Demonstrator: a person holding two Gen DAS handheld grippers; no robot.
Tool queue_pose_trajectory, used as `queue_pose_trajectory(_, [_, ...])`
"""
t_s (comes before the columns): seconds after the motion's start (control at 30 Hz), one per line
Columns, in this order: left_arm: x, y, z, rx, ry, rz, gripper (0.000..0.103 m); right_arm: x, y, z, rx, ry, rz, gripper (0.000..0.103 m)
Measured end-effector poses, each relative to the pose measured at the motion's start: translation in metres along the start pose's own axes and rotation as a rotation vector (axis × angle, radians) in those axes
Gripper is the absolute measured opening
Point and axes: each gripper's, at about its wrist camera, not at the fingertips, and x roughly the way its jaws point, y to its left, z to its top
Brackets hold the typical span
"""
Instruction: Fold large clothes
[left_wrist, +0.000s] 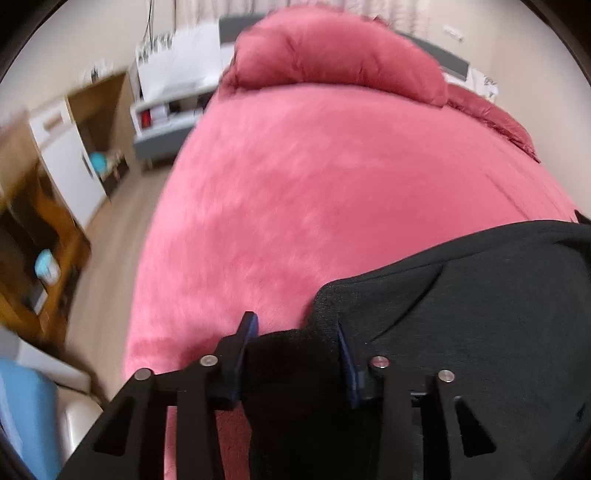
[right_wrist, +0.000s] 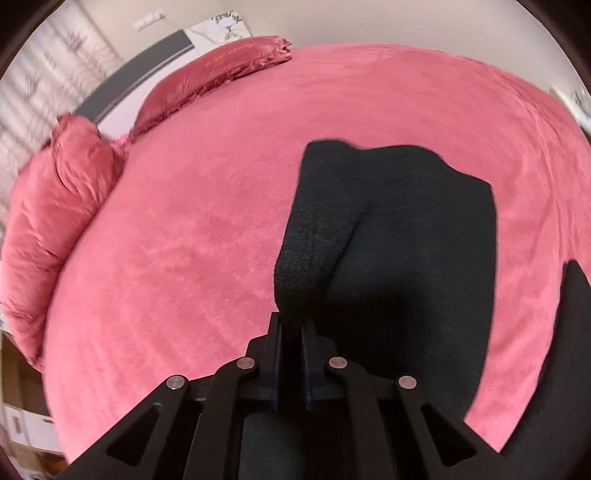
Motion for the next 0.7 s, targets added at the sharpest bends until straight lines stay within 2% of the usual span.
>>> queue_pose_trajectory(0.13, [-0.048, 0.008, -0.001, -0.075, -0.121, -0.072, 0.037, -0.041, -0.011, 0.000, 0.025, -0.024, 0.073, 0.008])
queue_pose_trajectory(0.33, [-0.114, 0.005, -0.008, -0.073, -0.231, -0.125, 0.037, -0.109, -0.031, -0.003, 0.035, -0.094, 0.164, 0.008])
queue_pose_trajectory(0.53, [-0.167, 0.005, -0.030, -0.073, -0.289, -0.145, 0.037, -0.152, -0.069, -0.010, 0.097, -0.115, 0.242, 0.008])
queue_pose_trajectory(0.7, [-0.209, 0.002, -0.068, -0.040, -0.327, -0.154, 0.037, -0.189, -0.127, -0.044, 0.144, -0.135, 0.329, 0.008])
